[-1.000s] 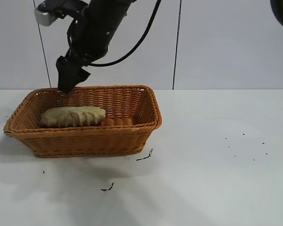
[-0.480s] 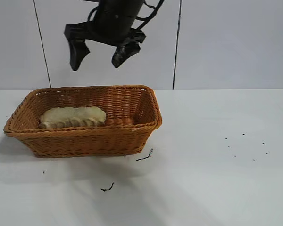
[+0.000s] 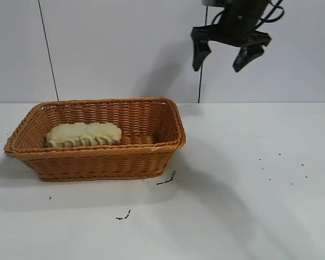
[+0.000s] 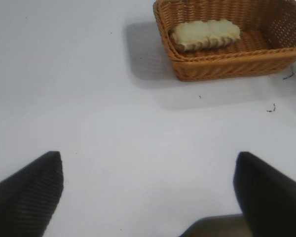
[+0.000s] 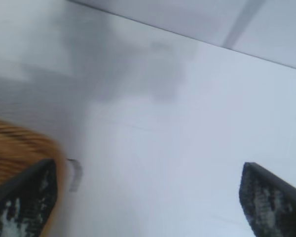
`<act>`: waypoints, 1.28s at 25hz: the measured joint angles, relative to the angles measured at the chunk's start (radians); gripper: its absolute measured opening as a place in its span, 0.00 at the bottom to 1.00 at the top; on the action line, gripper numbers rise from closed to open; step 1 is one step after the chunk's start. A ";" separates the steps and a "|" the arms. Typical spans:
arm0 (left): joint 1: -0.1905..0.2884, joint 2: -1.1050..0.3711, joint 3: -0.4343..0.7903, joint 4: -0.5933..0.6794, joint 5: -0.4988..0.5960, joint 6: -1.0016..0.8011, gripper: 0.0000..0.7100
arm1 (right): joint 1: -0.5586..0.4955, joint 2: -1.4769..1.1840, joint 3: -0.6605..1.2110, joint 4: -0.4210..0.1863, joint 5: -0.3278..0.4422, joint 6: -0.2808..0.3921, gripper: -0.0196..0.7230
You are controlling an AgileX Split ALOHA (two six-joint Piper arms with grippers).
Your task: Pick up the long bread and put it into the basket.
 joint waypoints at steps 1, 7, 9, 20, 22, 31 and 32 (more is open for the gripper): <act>0.000 0.000 0.000 0.000 0.000 0.000 0.97 | -0.004 0.000 0.000 0.000 0.011 0.002 0.95; 0.000 0.000 0.000 0.000 0.000 0.000 0.97 | -0.007 -0.058 0.018 0.014 0.023 0.006 0.95; 0.000 0.000 0.000 0.000 0.000 0.000 0.97 | -0.002 -0.113 0.059 0.017 0.022 0.006 0.95; 0.000 0.000 0.000 0.000 0.000 0.000 0.97 | 0.000 -0.607 0.593 0.022 0.022 0.010 0.95; 0.000 0.000 0.000 0.000 0.000 0.000 0.97 | 0.000 -0.715 0.717 0.022 0.022 0.010 0.95; 0.000 0.000 0.000 0.000 0.000 0.000 0.97 | 0.000 -1.229 1.278 -0.019 0.022 0.010 0.95; 0.000 0.000 0.000 0.000 0.000 0.000 0.97 | 0.000 -1.279 1.345 -0.022 0.022 0.010 0.95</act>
